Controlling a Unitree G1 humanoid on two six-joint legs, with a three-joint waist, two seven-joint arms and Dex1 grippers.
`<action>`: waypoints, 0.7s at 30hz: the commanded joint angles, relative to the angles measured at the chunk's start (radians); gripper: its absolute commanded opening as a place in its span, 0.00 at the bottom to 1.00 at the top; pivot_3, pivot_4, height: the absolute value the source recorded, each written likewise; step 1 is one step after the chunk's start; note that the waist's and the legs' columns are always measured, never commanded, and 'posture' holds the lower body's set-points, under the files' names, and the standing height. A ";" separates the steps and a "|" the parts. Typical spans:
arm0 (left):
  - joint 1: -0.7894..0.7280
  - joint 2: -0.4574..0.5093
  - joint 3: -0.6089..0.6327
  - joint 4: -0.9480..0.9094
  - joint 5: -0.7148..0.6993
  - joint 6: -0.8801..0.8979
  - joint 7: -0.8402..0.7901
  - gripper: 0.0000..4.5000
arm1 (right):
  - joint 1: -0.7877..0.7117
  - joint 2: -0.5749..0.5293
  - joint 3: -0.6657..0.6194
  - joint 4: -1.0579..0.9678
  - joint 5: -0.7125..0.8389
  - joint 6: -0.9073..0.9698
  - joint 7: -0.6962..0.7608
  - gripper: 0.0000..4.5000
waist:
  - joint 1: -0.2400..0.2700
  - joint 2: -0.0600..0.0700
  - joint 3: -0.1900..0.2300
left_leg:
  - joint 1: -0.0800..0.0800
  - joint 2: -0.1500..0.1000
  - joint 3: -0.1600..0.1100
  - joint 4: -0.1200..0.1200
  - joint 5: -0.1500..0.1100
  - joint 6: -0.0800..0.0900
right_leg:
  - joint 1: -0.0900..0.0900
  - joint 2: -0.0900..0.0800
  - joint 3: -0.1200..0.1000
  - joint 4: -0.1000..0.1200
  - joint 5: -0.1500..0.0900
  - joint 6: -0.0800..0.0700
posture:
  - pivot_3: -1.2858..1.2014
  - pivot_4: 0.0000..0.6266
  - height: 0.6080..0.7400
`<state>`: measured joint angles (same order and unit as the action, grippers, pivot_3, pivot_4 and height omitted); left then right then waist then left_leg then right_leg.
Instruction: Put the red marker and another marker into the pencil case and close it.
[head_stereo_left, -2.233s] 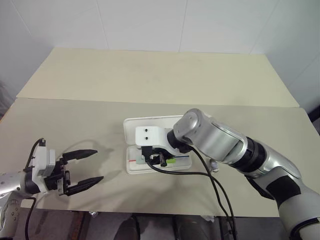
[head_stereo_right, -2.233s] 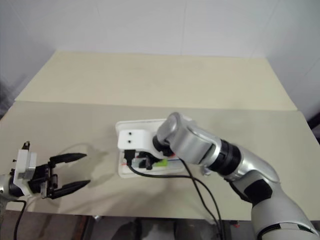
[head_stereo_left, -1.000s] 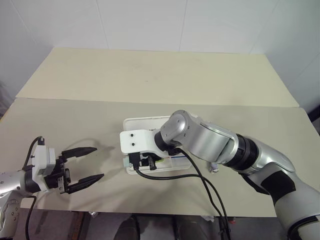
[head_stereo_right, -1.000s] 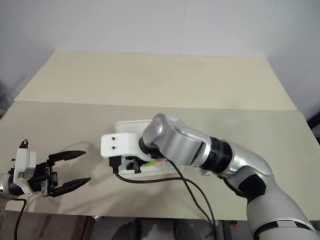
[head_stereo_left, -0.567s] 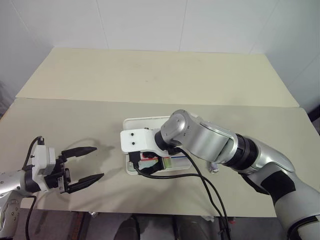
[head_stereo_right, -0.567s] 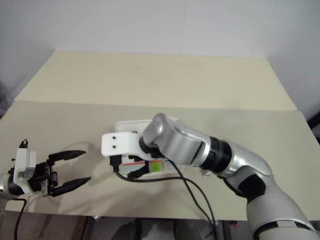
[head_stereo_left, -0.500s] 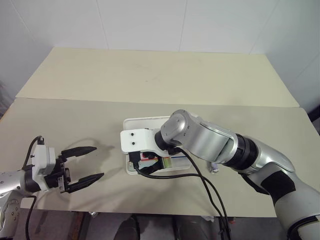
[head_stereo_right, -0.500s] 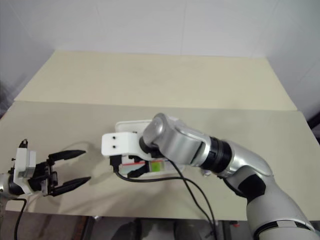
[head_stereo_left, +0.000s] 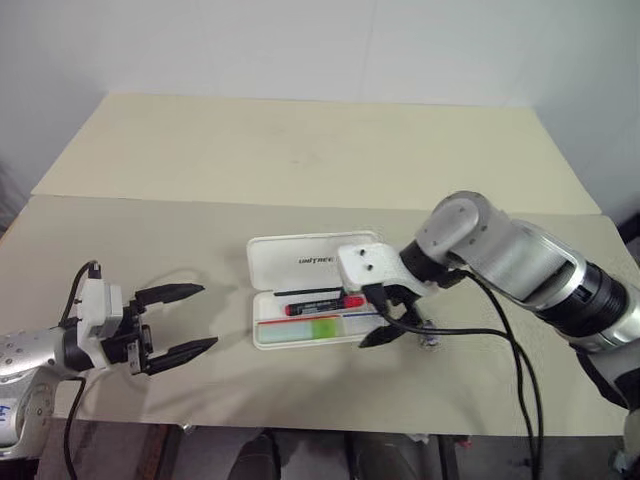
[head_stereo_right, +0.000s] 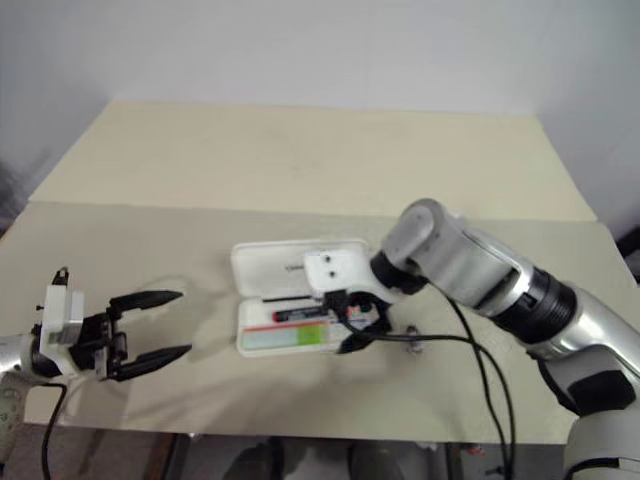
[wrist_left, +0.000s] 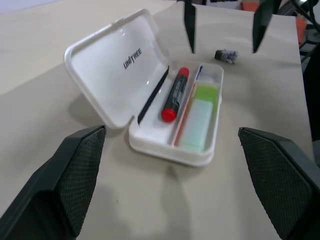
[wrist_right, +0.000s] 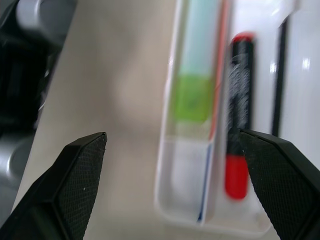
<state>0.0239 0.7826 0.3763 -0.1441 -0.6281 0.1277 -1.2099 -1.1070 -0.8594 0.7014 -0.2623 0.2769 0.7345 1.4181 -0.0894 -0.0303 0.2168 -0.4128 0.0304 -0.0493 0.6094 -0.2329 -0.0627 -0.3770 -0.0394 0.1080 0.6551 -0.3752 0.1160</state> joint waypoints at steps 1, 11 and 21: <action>-0.024 -0.005 -0.008 0.021 0.005 -0.020 -0.015 1.00 | 0.029 -0.023 -0.085 0.025 -0.026 -0.156 0.053 0.99 | 0.002 0.000 0.000 | 0.000 0.000 0.001 0.000 0.000 0.000 | 0.000 0.001 0.000 0.000 0.000 0.000 | 0.52 0.24 1.00; -0.075 -0.004 -0.040 0.063 0.020 -0.028 -0.029 1.00 | 0.276 -0.013 -0.361 0.095 0.031 -0.642 0.115 0.99 | 0.009 0.000 0.000 | 0.000 0.000 0.004 0.003 0.000 0.000 | 0.002 -0.001 -0.001 0.002 0.000 0.001 | 0.52 0.24 1.00; -0.091 -0.014 -0.059 0.077 0.028 -0.038 -0.029 1.00 | 0.290 -0.105 -0.291 0.263 -0.148 -0.944 0.190 0.99 | 0.004 0.000 0.001 | 0.002 0.001 0.004 0.004 0.001 0.000 | 0.002 0.000 0.000 0.005 0.000 0.001 | 0.52 0.24 1.00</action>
<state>-0.0665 0.7662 0.3100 -0.0631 -0.6028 0.1073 -1.2362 -0.8056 -0.9691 0.4291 -0.0006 0.1232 -0.1980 1.5494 -0.0852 -0.0300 0.2173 -0.4104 0.0313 -0.0449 0.6131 -0.2323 -0.0630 -0.3746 -0.0389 0.1088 0.6599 -0.3749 0.1167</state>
